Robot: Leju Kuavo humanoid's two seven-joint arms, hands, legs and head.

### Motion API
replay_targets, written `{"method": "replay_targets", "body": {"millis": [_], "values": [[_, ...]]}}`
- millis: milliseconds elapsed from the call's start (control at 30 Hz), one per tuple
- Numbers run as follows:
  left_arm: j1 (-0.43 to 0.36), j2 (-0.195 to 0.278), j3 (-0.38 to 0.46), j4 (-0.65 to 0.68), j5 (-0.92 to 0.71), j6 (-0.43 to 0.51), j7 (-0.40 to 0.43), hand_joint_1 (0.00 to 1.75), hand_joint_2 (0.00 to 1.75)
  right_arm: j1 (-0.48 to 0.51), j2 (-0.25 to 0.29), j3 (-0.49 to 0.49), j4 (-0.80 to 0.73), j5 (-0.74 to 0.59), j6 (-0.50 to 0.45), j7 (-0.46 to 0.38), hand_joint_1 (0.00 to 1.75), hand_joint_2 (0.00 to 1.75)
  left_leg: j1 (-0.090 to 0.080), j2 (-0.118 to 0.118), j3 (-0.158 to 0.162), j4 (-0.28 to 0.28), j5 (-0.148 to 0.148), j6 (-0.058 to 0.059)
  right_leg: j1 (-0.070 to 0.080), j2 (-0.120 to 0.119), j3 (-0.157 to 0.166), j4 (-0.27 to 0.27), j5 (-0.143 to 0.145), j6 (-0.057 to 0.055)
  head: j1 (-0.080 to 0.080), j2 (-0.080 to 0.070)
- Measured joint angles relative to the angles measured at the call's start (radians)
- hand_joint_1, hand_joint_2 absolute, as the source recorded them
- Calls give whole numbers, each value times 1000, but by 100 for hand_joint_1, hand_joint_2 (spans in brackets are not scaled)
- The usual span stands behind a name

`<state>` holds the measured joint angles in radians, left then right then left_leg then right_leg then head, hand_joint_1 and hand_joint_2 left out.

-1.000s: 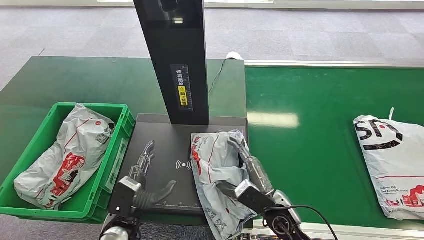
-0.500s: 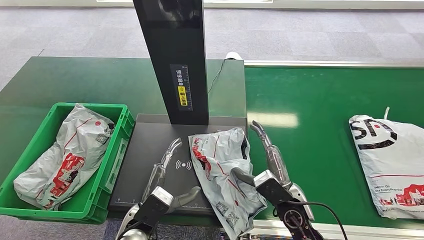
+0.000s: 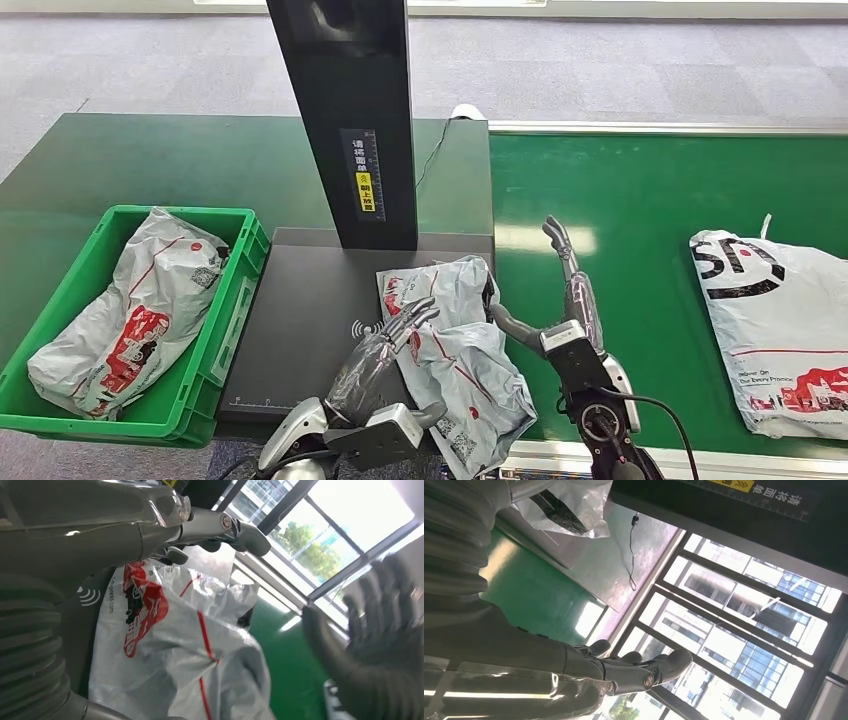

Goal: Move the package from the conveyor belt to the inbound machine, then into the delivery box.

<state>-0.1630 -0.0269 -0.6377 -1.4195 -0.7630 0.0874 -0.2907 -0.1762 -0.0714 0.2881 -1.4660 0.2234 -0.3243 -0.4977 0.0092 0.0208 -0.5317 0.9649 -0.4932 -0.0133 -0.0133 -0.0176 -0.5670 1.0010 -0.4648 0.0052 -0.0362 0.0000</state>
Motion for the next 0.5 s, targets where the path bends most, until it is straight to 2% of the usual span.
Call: {"method": "replay_targets", "body": {"millis": [200, 500], "values": [[-35, 9, -61, 57, -48, -6, 22, 0, 175, -12, 2, 0, 0, -2, -2, 1, 0, 175, 0, 0, 0, 0, 0, 0, 0, 0, 0, 0, 0, 0, 0, 0], [-50, 13, -80, 84, -57, -9, 26, 0, 175, -13, 4, -2, 0, -2, -2, 1, 0, 175, 0, 0, 0, 0, 0, 0, 0, 0, 0, 0, 0, 0, 0, 0]]}}
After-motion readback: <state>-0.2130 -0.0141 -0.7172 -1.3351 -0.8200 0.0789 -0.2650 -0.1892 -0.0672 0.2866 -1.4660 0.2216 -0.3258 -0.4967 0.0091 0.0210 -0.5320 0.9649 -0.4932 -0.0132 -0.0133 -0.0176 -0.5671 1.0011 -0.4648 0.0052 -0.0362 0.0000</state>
